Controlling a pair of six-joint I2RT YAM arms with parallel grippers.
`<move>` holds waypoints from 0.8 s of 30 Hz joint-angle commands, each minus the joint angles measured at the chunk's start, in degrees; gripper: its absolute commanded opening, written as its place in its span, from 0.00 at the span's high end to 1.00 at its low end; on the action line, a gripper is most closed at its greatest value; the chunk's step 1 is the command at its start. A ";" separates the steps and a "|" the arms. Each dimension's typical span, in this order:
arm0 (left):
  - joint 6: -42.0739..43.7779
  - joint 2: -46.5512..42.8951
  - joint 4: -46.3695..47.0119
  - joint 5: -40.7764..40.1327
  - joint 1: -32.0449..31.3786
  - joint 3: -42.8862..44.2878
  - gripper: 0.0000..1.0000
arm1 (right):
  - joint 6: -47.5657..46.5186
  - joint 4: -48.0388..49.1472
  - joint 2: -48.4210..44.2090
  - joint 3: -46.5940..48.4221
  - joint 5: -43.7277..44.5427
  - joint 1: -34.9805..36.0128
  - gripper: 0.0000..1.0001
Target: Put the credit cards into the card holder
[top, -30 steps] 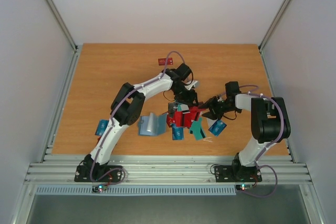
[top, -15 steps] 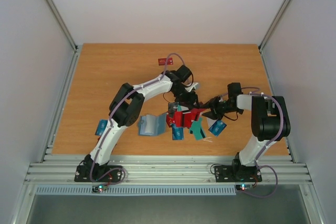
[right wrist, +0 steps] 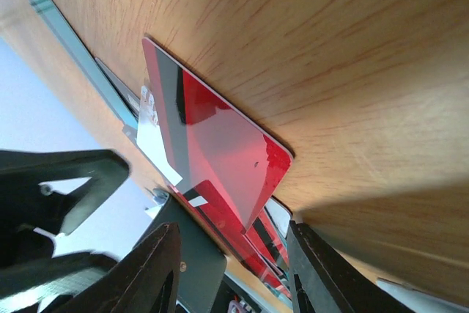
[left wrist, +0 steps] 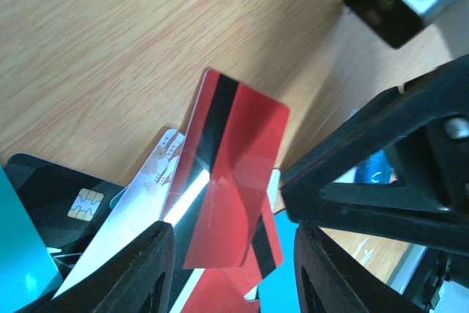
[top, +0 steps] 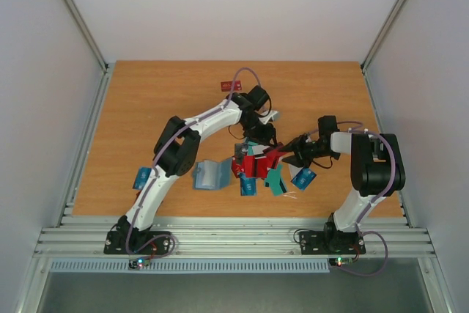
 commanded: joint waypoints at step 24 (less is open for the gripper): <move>-2.80 4.67 4.08 12.27 -2.16 -4.83 0.54 | -2.70 4.36 2.58 -1.45 1.02 -0.39 0.62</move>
